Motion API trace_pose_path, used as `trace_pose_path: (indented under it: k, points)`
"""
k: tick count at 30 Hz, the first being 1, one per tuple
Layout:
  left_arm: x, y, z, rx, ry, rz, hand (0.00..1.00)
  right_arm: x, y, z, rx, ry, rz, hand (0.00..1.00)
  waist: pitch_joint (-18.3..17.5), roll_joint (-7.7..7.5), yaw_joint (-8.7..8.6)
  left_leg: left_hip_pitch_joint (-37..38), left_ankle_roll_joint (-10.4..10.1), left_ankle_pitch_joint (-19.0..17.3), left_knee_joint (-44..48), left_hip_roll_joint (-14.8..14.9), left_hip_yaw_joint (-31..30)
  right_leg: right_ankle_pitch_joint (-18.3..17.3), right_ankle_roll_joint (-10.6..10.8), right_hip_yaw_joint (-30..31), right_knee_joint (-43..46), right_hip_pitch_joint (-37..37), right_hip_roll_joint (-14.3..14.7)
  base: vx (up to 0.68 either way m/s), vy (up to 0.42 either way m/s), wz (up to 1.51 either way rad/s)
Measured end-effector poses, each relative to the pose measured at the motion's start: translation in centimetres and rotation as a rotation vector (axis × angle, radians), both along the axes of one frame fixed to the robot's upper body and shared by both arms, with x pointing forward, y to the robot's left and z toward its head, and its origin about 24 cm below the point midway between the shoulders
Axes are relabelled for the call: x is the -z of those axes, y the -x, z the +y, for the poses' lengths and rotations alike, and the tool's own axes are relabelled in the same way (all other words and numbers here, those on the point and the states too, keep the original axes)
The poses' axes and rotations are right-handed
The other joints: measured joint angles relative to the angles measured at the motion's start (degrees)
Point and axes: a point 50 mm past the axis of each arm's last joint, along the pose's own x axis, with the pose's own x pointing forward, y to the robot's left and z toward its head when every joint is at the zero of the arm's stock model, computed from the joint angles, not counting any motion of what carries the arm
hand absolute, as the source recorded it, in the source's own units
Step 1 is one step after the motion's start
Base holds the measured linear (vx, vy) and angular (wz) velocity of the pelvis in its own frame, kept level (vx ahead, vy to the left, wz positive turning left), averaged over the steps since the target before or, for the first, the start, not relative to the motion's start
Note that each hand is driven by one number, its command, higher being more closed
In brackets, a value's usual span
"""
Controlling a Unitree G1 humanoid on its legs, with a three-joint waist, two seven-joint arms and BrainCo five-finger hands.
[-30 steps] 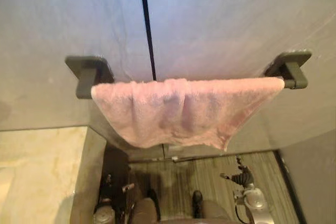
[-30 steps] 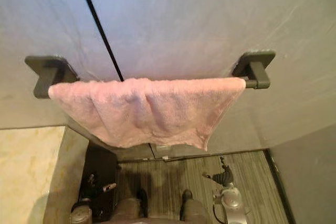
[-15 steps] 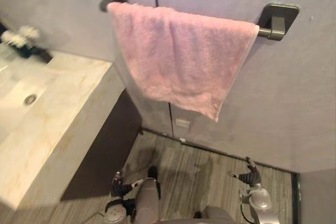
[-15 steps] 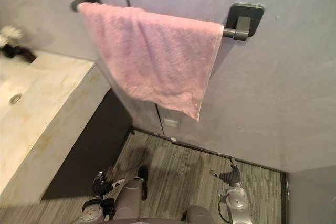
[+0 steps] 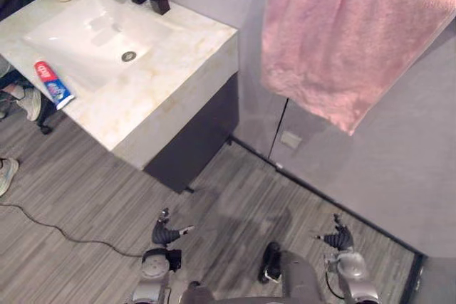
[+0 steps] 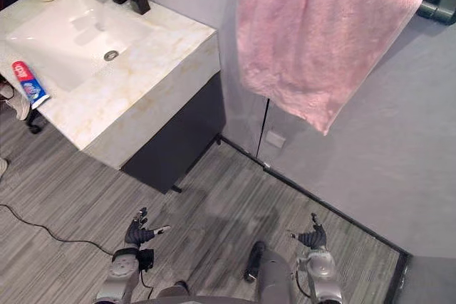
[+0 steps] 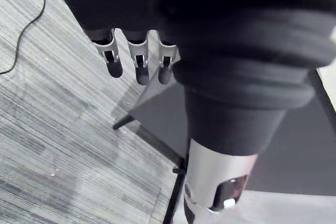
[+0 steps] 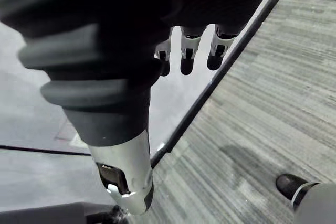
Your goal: Organize washtable
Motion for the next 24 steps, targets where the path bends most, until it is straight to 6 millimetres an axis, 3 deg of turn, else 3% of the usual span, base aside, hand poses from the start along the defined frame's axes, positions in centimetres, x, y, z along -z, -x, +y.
trace_pose_path:
  k: [1, 2, 3, 5, 6, 7, 10, 13, 14, 15, 16, 17, 18, 19, 21, 24]
  points:
    - [0.2, 0.6, 0.4, -0.018, -0.002, 0.013, 0.00, 0.1, -0.1, 0.4, -0.006, -0.009, 0.000, 0.00, 0.3, -0.57, 1.03, -0.4, 0.4, 0.2, 0.7, -0.9, 0.3, 2.6, 1.2, 0.5, -3.8, 1.4, 0.1, -0.27, 0.207, -0.10]
    - [0.4, 1.0, 0.5, -0.027, -0.003, 0.023, 0.00, 0.1, 0.0, 0.5, -0.009, -0.011, 0.002, 0.00, 0.3, -0.58, 1.14, -1.1, 1.1, -0.1, 1.0, -1.4, 0.3, 3.9, 1.7, 1.0, -5.8, 1.7, 0.2, -0.28, 0.202, -0.15]
    - [0.6, 1.9, 1.0, -0.054, -0.006, 0.043, 0.00, 0.2, 0.0, 0.7, -0.019, -0.010, 0.006, 0.00, 0.4, -1.21, 1.35, -2.2, 2.5, -0.8, 2.3, -2.3, -0.2, 5.5, 3.7, 1.9, -8.1, 2.2, 0.2, -0.26, 0.174, 0.03]
    - [0.9, 2.8, 1.7, -0.067, -0.020, 0.069, 0.00, 0.4, 0.4, 0.9, -0.034, -0.005, 0.027, 0.00, 1.0, -1.10, 0.94, -4.7, 3.9, -1.8, 4.2, -3.8, -2.3, 5.6, 4.8, 8.9, -8.0, 1.1, 1.3, -0.24, 0.108, 0.47]
    - [1.0, 3.0, 1.9, -0.071, -0.026, 0.078, 0.00, 0.9, 1.2, 0.9, -0.032, -0.007, 0.059, 0.00, 1.1, -1.85, 1.02, -5.7, 4.1, -2.0, 5.3, -4.4, -4.0, 4.4, 5.3, 16.0, -5.7, 0.5, 2.9, -0.17, -0.010, 0.90]
    - [1.1, 3.2, 2.2, -0.084, -0.029, 0.085, 0.00, 1.2, 1.8, 1.0, -0.033, -0.010, 0.081, 0.00, 1.3, -1.81, 1.10, -6.0, 4.1, -2.0, 6.0, -5.1, -5.9, 2.6, 5.6, 19.2, -4.1, 0.6, 3.8, -0.13, -0.052, 1.06]
    - [1.6, 4.9, 2.5, -0.161, -0.025, 0.117, 0.00, 1.5, 2.6, 1.9, -0.033, -0.037, 0.089, 0.00, 1.0, -1.43, 2.27, -6.3, 4.0, -1.9, 5.3, -5.5, -11.3, -2.3, 6.1, 24.6, 0.6, 1.0, 6.1, -0.01, -0.094, 0.82]
    - [1.8, 5.1, 2.1, -0.188, -0.003, 0.121, 0.00, 1.5, 3.4, 2.0, -0.018, -0.044, 0.087, 0.00, 0.6, -1.93, 2.85, -7.3, 3.9, -1.4, 3.4, -6.8, -15.7, -5.2, 5.6, 23.6, 1.4, 1.3, 6.4, 0.07, -0.137, 1.09]
    - [2.0, 5.1, 1.4, -0.199, 0.013, 0.125, 0.00, 1.6, 3.4, 2.2, -0.012, -0.056, 0.086, 0.00, 0.2, -2.20, 3.90, -7.6, 5.5, -0.3, 0.0, -7.1, -18.0, -5.6, 5.0, 20.6, 0.9, 1.5, 5.4, 0.08, -0.081, 1.16]
    - [2.2, 5.0, 0.9, -0.201, 0.029, 0.127, 0.00, 1.7, 3.5, 2.5, -0.002, -0.067, 0.085, 0.00, 0.0, -2.74, 3.84, -8.3, 6.9, 1.6, -1.3, -7.1, -17.8, -5.6, 5.0, 17.5, 0.0, 1.9, 3.8, 0.14, -0.078, 2.05]
    - [2.4, 4.9, 0.1, -0.205, 0.055, 0.131, 0.00, 1.8, 3.9, 2.3, 0.006, -0.067, 0.093, 0.00, -0.1, -2.74, 3.47, -10.5, 7.2, 3.9, 1.4, -7.2, -11.9, -4.5, 4.0, 11.3, -1.5, 4.5, 1.4, 0.13, -0.022, 1.88]
    - [2.5, 5.0, -0.1, -0.210, 0.063, 0.134, 0.00, 1.8, 4.0, 2.2, 0.012, -0.068, 0.094, 0.00, -0.2, -2.60, 3.37, -10.5, 8.1, 5.3, 1.8, -7.1, -9.2, -4.4, 3.6, 8.9, -1.7, 5.8, 1.0, 0.17, -0.023, 2.18]
    - [2.7, 5.2, -0.2, -0.229, 0.078, 0.142, 0.00, 2.0, 4.4, 2.3, 0.024, -0.077, 0.104, 0.00, -0.2, -2.73, 3.17, -9.6, 8.2, 8.3, 1.0, -6.4, -2.3, -4.8, 3.3, 5.4, -1.9, 8.4, 0.2, 0.13, 0.008, 1.54]
    - [2.7, 5.3, 0.0, -0.242, 0.080, 0.144, 0.00, 1.9, 4.2, 2.5, 0.023, -0.082, 0.096, 0.00, -0.3, -3.24, 3.21, -9.6, 7.8, 10.1, 0.2, -6.3, 0.1, -4.8, 3.3, 4.9, -2.1, 9.3, -0.5, 0.14, 0.067, 1.73]
    - [3.1, 6.1, 0.6, -0.277, 0.076, 0.172, 0.00, 1.5, 3.4, 2.9, 0.020, -0.090, 0.056, 0.00, -0.7, -4.17, 3.51, -9.3, 10.0, 12.1, -1.7, -6.2, 10.7, -4.2, 4.2, 3.0, -5.0, 12.0, -1.4, 0.12, 0.151, 1.26]
    - [4.3, 9.7, 2.2, -0.373, 0.053, 0.297, 0.00, 1.5, 2.6, 3.9, 0.006, -0.115, 0.045, 0.00, -0.9, -4.59, 4.52, -7.3, 11.0, 12.8, -3.7, -8.5, 12.8, -2.9, 6.3, 3.2, -10.2, 16.4, -1.6, 0.08, 0.153, 0.44]
